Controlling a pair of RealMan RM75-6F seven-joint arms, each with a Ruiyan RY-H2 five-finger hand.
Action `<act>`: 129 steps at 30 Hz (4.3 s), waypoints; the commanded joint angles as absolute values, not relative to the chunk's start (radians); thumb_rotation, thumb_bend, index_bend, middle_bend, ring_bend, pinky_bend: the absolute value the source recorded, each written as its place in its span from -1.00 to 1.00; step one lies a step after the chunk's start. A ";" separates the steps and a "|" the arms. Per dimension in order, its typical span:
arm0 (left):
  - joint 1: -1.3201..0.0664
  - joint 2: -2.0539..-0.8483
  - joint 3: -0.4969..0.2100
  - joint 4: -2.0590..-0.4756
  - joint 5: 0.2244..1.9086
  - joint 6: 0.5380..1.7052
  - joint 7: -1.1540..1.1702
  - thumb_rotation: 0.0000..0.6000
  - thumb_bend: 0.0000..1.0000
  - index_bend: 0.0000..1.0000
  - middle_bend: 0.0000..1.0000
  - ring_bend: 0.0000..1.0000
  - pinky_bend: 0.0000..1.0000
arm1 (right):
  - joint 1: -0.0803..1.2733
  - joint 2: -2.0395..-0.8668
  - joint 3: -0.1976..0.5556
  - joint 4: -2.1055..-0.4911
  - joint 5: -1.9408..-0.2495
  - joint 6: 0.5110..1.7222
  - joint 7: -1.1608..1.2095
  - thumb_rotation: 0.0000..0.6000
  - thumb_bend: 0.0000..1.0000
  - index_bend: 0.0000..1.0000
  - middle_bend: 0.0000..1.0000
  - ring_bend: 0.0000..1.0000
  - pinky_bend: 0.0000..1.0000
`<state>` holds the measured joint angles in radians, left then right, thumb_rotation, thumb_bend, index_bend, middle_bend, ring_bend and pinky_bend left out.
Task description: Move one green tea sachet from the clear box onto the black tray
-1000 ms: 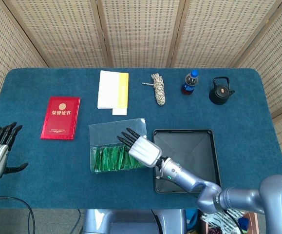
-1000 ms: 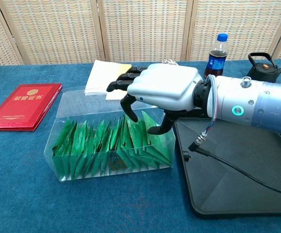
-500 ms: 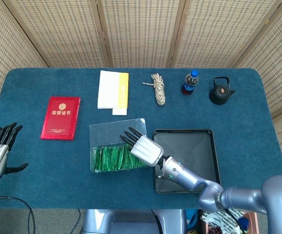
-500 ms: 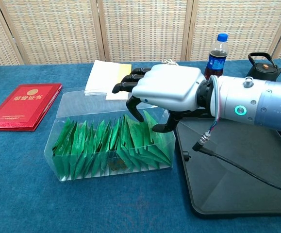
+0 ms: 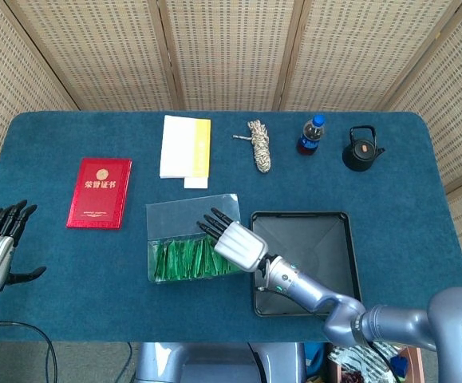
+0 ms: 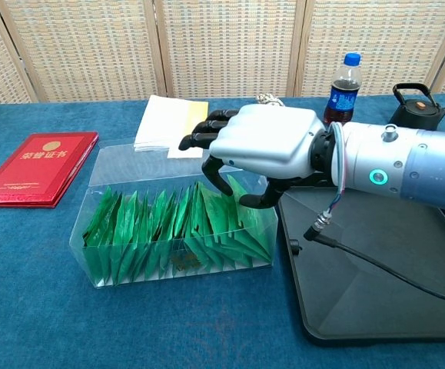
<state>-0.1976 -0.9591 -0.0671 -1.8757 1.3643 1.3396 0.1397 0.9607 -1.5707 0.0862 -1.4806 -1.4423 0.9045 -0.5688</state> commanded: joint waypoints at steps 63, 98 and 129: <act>-0.200 -0.945 -0.061 -1.881 1.380 1.335 0.111 1.00 -0.86 -1.00 -1.00 -1.00 -1.00 | 0.887 -1.344 0.119 -1.732 -1.548 1.021 -0.632 1.00 0.13 0.32 -0.66 -0.98 -0.99; -0.192 -0.944 -0.056 -1.889 1.393 1.349 0.118 1.00 -0.86 -1.00 -1.00 -1.00 -1.00 | 0.672 -1.171 -0.005 -1.605 -1.731 1.183 -0.439 1.00 -0.03 -0.75 -0.82 -0.91 -0.96; -0.146 -0.995 -0.031 -1.853 1.501 1.450 0.132 1.00 -0.86 -1.00 -1.00 -1.00 -1.00 | 0.167 -1.230 0.001 -1.615 -1.538 1.714 -0.156 1.00 -1.00 -1.00 -1.00 -1.00 -1.00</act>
